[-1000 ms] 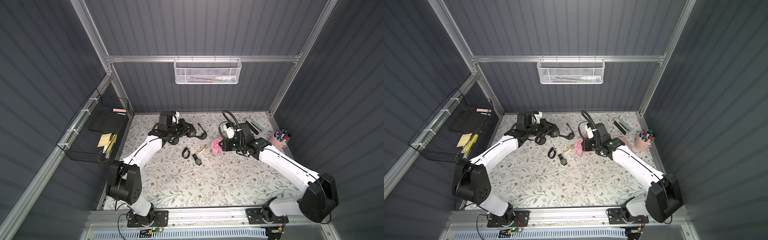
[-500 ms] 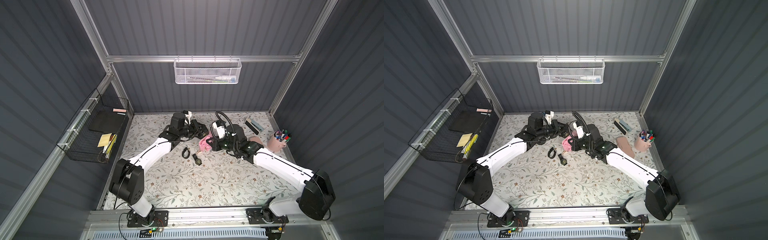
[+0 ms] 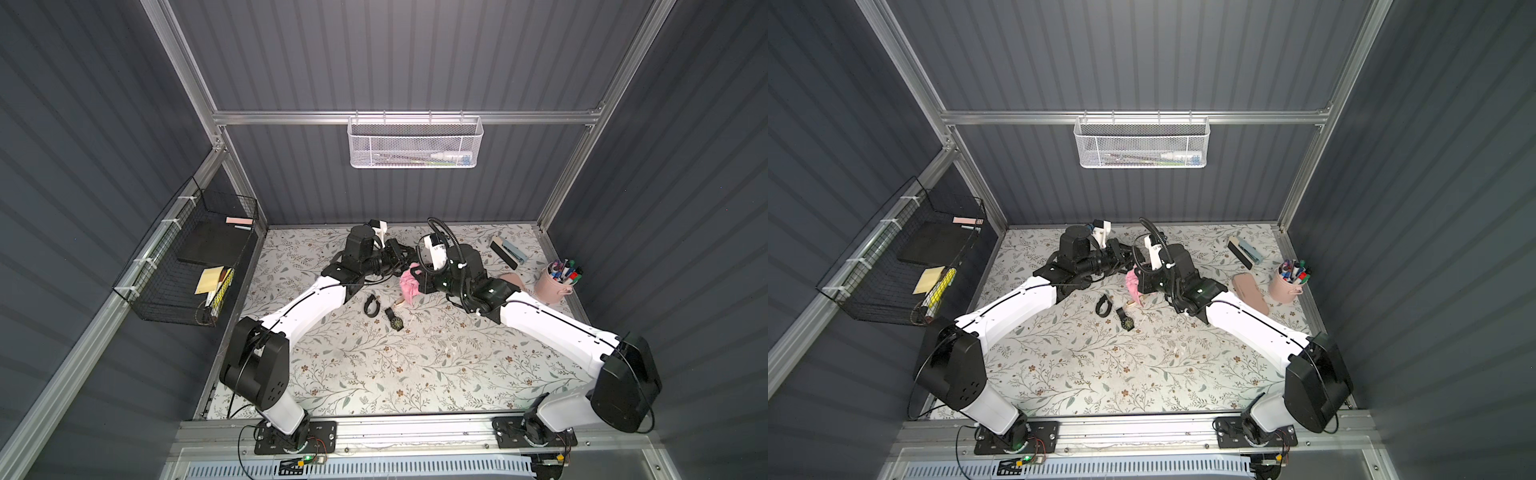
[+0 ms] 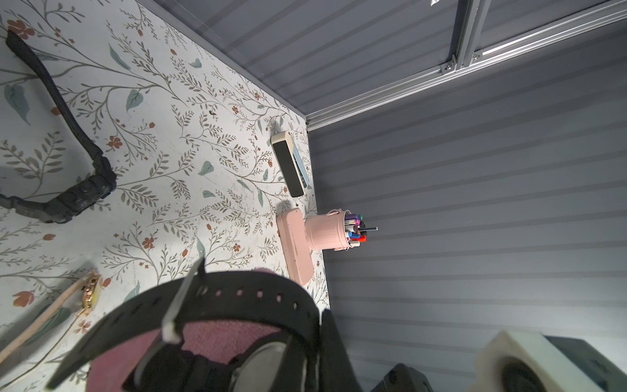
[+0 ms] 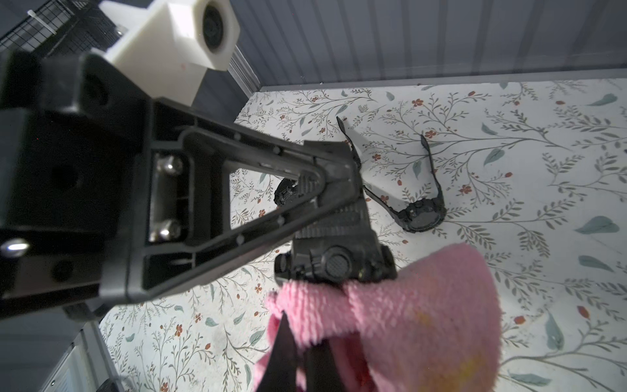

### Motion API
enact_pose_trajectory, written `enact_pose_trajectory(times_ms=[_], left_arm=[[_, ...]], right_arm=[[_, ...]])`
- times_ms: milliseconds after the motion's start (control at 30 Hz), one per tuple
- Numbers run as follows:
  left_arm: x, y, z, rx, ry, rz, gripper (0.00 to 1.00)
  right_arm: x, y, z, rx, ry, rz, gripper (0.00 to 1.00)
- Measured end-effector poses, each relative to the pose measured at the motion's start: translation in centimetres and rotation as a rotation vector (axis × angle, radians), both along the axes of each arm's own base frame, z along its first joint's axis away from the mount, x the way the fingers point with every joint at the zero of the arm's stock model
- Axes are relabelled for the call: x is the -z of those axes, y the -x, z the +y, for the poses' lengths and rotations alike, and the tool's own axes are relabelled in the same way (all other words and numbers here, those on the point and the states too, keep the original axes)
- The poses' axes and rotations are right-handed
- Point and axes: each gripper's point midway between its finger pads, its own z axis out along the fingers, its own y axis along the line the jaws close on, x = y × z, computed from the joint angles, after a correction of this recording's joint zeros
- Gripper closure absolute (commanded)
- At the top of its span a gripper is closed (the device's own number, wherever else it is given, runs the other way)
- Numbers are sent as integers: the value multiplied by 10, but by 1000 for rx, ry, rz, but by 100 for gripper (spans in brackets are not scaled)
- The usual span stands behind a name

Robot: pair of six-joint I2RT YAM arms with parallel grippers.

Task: Wipe the watch dial
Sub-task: Wipe the dirt from the watch dial.

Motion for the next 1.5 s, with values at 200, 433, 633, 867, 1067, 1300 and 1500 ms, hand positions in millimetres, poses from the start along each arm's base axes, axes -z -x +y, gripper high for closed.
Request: enact_pose_trajectory(times_ms=[200,433,633,867,1067,1300,1500], left_arm=[[-6,-1,-1,8,-3,-19,100],[-9,2,-3,30,-12,-38,100],[-9,4,-5,48,-13,-42,100],[-4,7,-6,60,-34,-48,100],[6,9,-7,69,-50,-26,100],[9,9,-8,75,-49,-17,100],[26,3,-1,51,-68,18,100]], right_arm=[[12,-12,-8,75,46,17,100],[39,-14,1,53,81,110,100],[33,1,14,-14,59,120,100],[-7,15,3,-11,3,34,100],[-35,19,-16,40,-18,-70,100],[-13,6,-15,66,32,-62,100],[14,-6,-5,78,49,-25,100]])
